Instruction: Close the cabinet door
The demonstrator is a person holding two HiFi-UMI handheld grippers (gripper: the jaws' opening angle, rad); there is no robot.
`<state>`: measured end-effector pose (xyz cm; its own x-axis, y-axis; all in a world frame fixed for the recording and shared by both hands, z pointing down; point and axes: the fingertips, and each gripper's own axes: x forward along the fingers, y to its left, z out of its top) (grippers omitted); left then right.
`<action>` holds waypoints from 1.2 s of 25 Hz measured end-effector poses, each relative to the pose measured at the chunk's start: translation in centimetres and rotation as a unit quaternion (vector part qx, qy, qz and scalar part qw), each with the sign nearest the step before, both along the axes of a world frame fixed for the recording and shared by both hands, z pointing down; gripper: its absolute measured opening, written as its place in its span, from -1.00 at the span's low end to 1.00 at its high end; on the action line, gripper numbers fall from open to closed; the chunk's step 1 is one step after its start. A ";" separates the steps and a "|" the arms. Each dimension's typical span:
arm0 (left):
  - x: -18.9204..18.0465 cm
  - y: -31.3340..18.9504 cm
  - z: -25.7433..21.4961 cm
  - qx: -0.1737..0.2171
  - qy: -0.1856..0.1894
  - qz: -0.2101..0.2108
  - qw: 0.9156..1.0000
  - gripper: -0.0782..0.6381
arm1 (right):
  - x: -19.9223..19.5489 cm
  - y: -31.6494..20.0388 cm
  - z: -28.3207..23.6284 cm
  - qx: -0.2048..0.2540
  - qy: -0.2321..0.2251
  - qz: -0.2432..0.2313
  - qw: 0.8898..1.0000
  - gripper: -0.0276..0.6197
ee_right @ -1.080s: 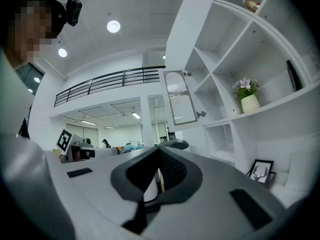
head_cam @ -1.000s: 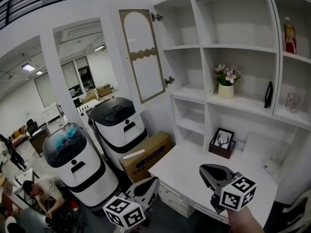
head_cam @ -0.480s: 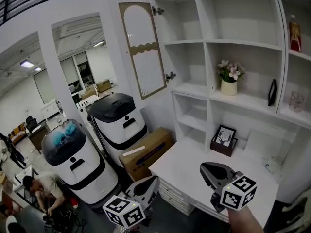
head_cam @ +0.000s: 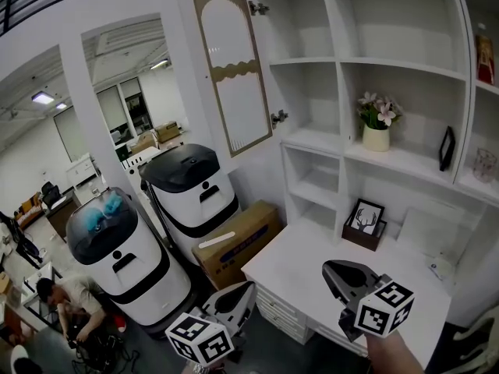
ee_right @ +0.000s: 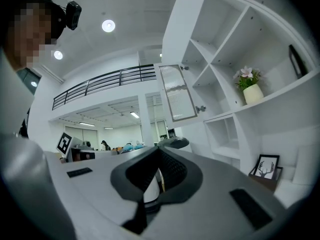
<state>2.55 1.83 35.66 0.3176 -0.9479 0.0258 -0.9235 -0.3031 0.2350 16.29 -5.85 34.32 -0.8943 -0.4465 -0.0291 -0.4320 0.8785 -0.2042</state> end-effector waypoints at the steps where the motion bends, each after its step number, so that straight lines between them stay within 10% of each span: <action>1: -0.2 -0.2 0.1 -0.001 0.000 0.000 1.000 -0.76 | -0.2 -0.2 0.1 -0.001 0.000 0.000 1.000 -0.90; 30: -9.8 -5.4 1.0 -0.014 0.011 0.000 1.000 -0.76 | -9.7 -5.8 1.0 -0.027 0.001 0.001 1.000 -0.90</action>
